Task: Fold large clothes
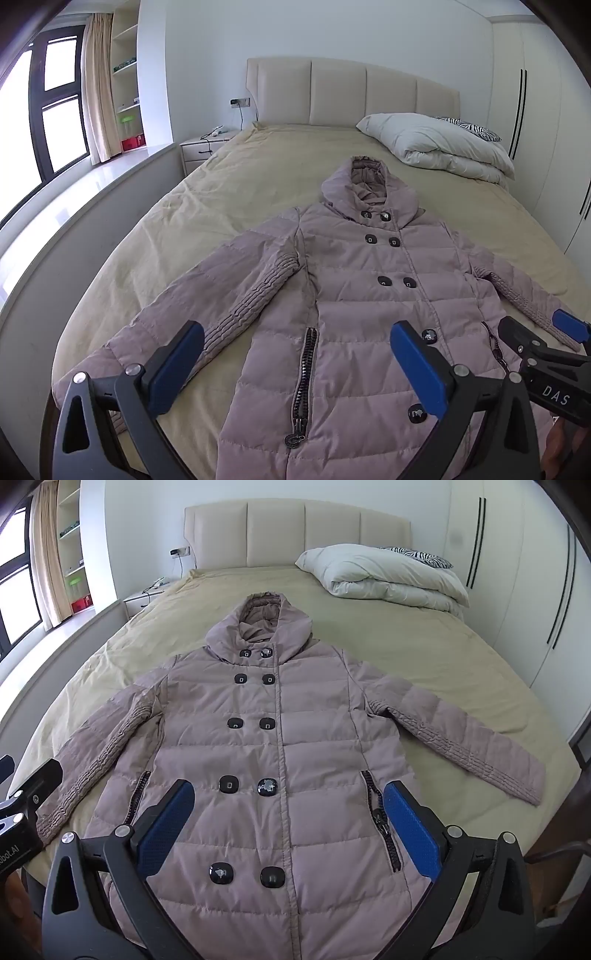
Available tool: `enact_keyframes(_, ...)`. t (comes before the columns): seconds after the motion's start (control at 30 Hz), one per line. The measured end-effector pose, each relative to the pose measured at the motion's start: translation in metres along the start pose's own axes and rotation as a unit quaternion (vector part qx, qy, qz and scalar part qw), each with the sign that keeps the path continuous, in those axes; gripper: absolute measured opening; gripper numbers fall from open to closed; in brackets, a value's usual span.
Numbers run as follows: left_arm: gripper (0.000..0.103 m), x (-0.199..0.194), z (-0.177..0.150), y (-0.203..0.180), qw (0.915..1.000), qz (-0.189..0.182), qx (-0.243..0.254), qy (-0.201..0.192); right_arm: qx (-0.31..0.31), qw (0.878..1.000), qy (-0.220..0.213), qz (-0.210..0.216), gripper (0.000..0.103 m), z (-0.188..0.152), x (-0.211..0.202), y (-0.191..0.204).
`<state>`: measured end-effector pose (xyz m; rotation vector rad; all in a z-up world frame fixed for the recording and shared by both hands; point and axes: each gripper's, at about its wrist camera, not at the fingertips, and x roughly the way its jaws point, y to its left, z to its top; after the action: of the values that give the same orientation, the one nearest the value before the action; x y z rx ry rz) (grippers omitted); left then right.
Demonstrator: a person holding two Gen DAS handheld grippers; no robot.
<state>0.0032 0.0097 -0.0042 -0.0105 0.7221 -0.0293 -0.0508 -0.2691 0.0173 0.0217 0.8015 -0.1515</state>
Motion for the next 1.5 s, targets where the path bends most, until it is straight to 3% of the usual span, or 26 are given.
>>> enact_keyframes(1.5, 0.103, -0.0005, 0.0001, 0.0023, 1.0000, 0.002, 0.001, 0.002, 0.000, 1.000, 0.002, 0.001, 0.103, -0.0023, 0.0028, 0.0015)
